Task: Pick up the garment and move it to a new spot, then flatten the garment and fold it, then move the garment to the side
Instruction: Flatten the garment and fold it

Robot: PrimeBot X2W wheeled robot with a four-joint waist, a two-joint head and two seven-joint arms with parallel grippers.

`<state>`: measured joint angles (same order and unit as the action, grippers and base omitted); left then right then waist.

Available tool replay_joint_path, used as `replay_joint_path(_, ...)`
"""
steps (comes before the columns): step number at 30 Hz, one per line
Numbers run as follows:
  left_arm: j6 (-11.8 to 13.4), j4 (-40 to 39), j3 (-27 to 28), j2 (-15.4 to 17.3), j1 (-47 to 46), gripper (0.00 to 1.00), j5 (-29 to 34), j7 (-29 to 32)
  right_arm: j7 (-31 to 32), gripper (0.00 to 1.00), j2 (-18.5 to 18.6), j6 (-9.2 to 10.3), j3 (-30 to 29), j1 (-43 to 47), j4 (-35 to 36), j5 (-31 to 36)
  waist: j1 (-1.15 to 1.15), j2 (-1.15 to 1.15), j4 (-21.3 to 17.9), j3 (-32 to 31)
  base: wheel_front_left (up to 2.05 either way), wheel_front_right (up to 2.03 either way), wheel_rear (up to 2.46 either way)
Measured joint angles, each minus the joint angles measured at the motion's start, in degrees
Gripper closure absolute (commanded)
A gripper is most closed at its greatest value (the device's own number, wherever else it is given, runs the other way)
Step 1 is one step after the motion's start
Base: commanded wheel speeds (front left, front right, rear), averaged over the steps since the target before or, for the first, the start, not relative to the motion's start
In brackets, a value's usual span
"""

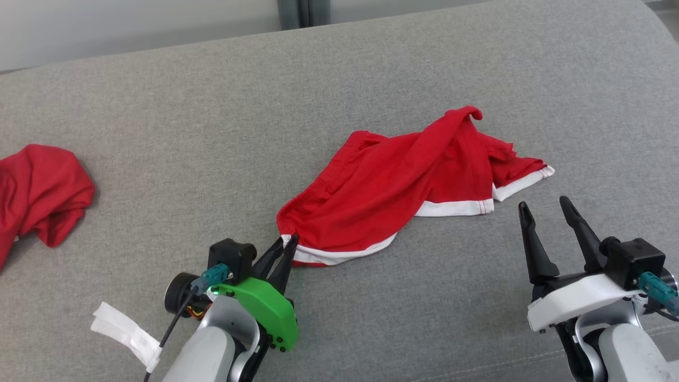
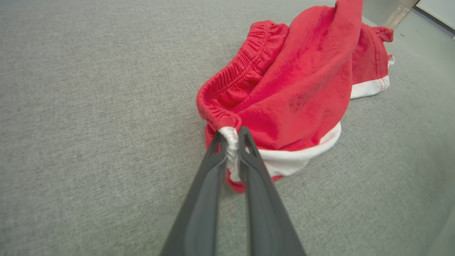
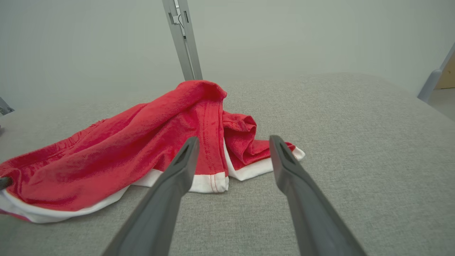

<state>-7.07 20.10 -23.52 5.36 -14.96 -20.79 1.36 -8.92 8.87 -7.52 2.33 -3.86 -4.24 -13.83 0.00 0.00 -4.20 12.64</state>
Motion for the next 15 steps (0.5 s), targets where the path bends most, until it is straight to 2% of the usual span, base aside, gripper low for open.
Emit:
replay_joint_path(7,0.02,-1.76,-0.85,0.09,-1.82,1.00,0.48,-0.51,-0.26,0.00,2.09,0.00,3.11,-5.28,-11.03,-2.15,0.00,0.00,1.24,2.66,0.00,0.00,0.00)
replay_joint_path(13,0.25,-2.97,-1.56,-0.04,-2.82,1.00,0.77,-1.43,-1.44,0.00,2.91,0.00,8.20,-12.34,-21.82,-4.36,0.00,0.00,2.90,5.43,0.00,0.00,0.00)
replay_joint_path(14,0.32,-3.03,-1.64,-0.09,-2.83,1.00,0.77,-1.64,-1.86,0.65,2.98,0.00,8.79,-13.15,-23.06,-4.75,0.00,0.00,3.24,5.73,0.00,0.00,0.00)
replay_joint_path(15,0.46,-3.12,-1.60,-0.09,-2.86,1.00,0.79,-2.15,-2.31,1.00,3.04,0.00,9.09,-13.70,-23.83,-5.02,0.00,0.00,3.49,5.95,0.00,0.00,0.00)
